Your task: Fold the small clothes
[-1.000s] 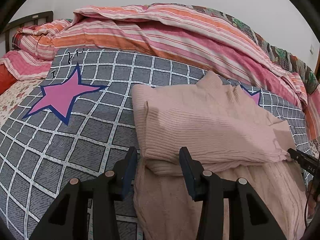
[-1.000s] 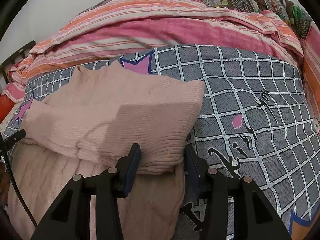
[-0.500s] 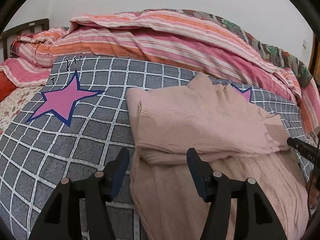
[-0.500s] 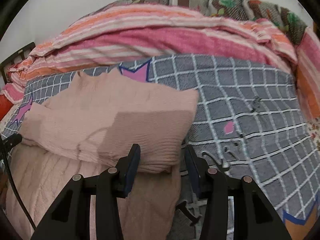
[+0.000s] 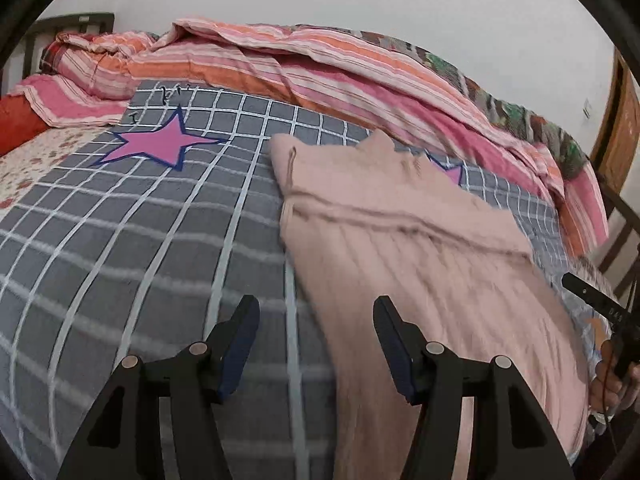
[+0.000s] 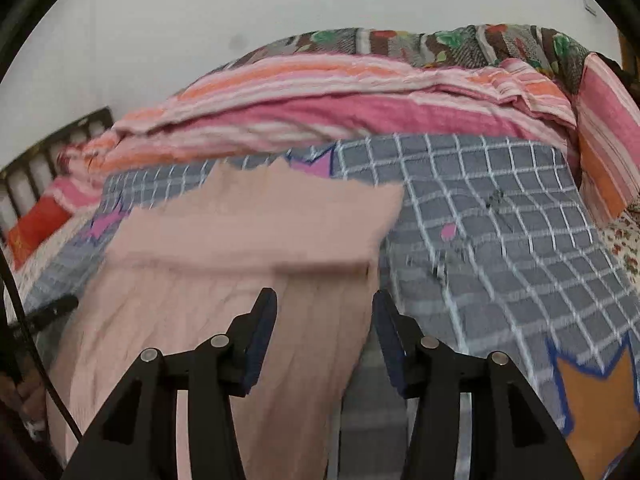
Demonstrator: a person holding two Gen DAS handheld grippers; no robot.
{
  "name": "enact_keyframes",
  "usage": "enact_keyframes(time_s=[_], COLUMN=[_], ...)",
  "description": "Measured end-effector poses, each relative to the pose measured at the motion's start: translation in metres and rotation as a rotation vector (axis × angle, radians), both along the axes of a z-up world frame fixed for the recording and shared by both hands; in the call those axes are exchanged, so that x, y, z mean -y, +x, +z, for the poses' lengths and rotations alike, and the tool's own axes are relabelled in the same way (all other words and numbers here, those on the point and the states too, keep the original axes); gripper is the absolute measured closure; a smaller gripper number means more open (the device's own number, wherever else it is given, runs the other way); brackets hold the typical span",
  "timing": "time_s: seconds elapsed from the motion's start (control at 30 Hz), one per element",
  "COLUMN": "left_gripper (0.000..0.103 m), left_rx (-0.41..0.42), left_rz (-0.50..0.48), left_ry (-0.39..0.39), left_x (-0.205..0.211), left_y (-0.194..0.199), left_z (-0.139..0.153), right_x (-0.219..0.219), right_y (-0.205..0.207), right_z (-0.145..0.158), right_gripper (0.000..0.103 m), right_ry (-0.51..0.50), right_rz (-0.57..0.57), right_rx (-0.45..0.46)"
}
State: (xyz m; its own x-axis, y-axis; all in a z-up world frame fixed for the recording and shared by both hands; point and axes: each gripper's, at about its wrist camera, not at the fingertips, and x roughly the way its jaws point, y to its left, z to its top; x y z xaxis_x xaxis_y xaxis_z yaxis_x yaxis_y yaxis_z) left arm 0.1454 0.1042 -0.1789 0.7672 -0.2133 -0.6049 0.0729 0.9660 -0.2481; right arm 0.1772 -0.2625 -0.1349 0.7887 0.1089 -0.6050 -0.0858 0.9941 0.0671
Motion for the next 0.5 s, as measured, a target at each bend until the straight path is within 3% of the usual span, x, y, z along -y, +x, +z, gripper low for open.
enact_keyframes(time_s=[0.2,0.33,0.43,0.5], left_gripper=[0.046,0.047,0.047,0.047], left_rx=[0.002,-0.004,-0.022,-0.033], left_rz=[-0.01,-0.034,-0.073,-0.089], left_ry=[-0.055,-0.069,-0.063,-0.069], left_x=[-0.015,-0.013,-0.006,-0.001], left_y=[-0.045,-0.071,-0.089,-0.101], left_z=[-0.006,-0.01,-0.014,-0.017], right_x=[0.001,-0.001,-0.002,0.0], right_y=[-0.054,-0.094,-0.122,-0.136], right_z=[-0.019,-0.024,-0.033,-0.04], right_gripper=[0.055,0.055,0.059,0.069], right_ry=[0.055,0.059,0.038,0.056], right_rz=[0.018,0.04,0.045,0.053], right_rx=[-0.073,-0.075,-0.091,-0.098])
